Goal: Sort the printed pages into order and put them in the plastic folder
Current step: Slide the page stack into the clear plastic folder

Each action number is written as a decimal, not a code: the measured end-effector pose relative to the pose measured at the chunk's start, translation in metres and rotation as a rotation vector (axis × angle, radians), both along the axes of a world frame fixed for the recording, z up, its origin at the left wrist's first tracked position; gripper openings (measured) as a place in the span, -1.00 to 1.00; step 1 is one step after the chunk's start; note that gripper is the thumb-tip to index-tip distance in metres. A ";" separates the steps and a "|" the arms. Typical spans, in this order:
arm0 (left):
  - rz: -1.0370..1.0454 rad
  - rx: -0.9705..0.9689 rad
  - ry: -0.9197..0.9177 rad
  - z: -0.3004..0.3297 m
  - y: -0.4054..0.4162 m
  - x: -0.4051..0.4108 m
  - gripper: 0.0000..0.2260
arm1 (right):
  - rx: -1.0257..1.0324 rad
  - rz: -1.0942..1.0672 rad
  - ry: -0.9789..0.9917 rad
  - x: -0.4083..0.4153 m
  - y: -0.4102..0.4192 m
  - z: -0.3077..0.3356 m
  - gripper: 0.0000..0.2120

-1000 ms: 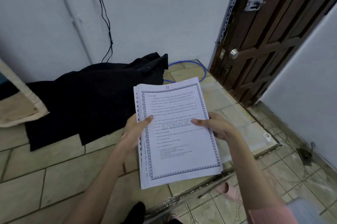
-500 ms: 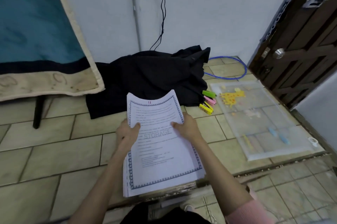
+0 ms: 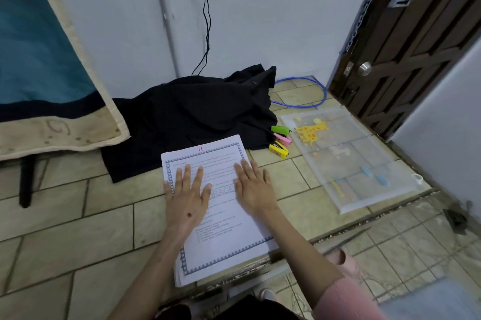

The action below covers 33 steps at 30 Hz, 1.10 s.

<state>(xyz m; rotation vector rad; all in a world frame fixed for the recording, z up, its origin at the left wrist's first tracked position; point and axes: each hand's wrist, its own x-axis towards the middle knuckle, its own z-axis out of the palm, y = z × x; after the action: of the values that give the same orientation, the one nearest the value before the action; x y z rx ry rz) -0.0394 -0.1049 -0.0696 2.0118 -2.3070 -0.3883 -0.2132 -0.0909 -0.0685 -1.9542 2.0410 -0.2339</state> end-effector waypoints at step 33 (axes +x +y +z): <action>0.153 0.596 1.230 0.072 -0.048 -0.257 -0.81 | -0.158 -0.975 -0.412 -0.290 0.040 0.045 -0.59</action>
<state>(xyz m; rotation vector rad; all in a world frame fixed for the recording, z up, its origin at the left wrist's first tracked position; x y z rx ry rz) -0.2959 -0.1527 0.0025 1.3239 -1.2925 -1.8022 -0.5037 -0.0509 -0.0237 -0.7084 2.5190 -0.9263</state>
